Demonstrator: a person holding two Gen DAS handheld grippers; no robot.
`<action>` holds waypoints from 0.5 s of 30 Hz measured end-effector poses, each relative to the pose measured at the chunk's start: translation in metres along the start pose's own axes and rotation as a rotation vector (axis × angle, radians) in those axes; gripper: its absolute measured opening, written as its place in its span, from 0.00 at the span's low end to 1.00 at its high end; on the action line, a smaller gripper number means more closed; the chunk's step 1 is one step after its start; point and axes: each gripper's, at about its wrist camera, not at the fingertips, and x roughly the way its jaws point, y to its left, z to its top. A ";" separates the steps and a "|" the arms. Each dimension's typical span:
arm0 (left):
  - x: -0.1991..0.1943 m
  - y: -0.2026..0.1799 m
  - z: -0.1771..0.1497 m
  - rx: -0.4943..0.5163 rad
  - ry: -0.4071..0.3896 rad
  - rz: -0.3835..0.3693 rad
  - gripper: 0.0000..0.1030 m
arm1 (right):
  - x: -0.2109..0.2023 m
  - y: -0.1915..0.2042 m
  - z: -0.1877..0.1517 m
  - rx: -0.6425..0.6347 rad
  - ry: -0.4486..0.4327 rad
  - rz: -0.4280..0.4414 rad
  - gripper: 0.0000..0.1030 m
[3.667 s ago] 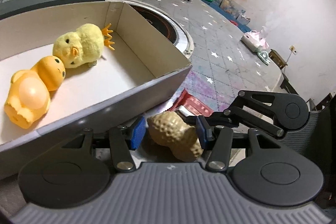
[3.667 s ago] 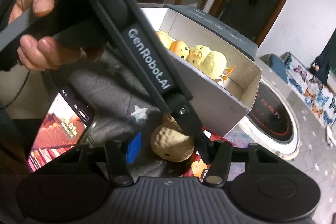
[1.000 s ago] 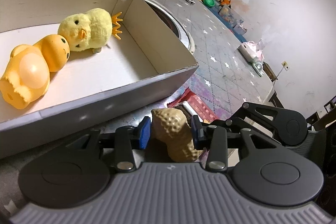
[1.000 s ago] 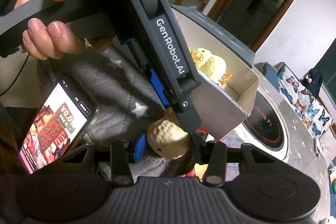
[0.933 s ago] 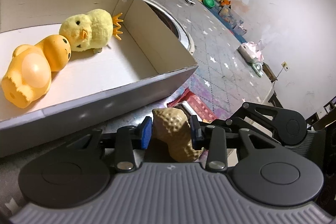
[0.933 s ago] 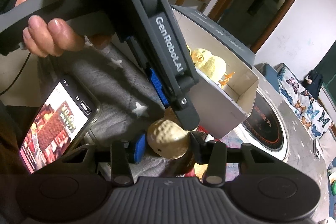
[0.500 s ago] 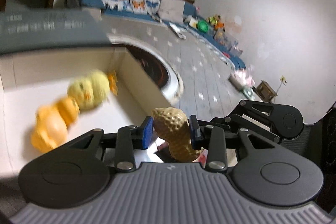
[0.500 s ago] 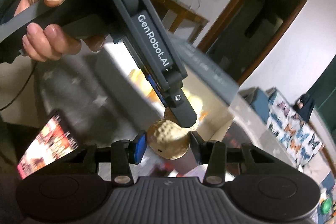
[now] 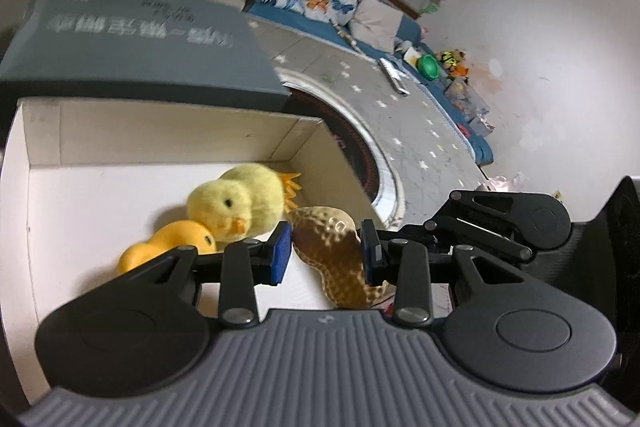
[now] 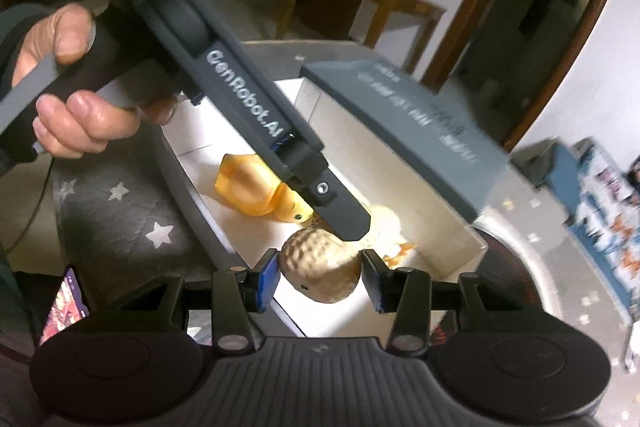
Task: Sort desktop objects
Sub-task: 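Carry the peanut toy with the left gripper into the box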
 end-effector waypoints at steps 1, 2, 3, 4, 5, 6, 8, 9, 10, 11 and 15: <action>0.002 0.003 0.000 -0.010 0.007 0.003 0.36 | 0.003 -0.004 0.000 0.002 0.008 0.016 0.43; 0.004 0.006 0.000 -0.019 0.013 0.006 0.36 | 0.007 -0.006 0.000 0.006 0.015 0.029 0.43; 0.006 0.010 0.000 -0.029 0.020 0.009 0.36 | 0.011 -0.008 0.000 0.009 0.022 0.041 0.43; 0.008 0.013 0.000 -0.037 0.025 0.012 0.36 | 0.015 -0.010 -0.001 0.014 0.029 0.054 0.43; 0.010 0.015 0.000 -0.042 0.029 0.016 0.36 | 0.019 -0.013 -0.001 0.024 0.036 0.069 0.43; 0.012 0.017 0.000 -0.046 0.033 0.020 0.36 | 0.022 -0.015 -0.001 0.029 0.042 0.079 0.43; 0.016 0.020 0.000 -0.053 0.041 0.027 0.36 | 0.029 -0.020 -0.002 0.040 0.055 0.103 0.43; 0.017 0.021 0.000 -0.056 0.044 0.029 0.36 | 0.034 -0.022 -0.006 0.053 0.061 0.120 0.43; 0.018 0.023 0.000 -0.060 0.046 0.031 0.36 | 0.038 -0.026 -0.005 0.067 0.067 0.135 0.43; 0.019 0.024 0.000 -0.063 0.049 0.032 0.36 | 0.041 -0.029 -0.004 0.076 0.074 0.146 0.43; 0.026 0.027 0.000 -0.070 0.065 0.040 0.36 | 0.052 -0.036 -0.004 0.104 0.108 0.186 0.43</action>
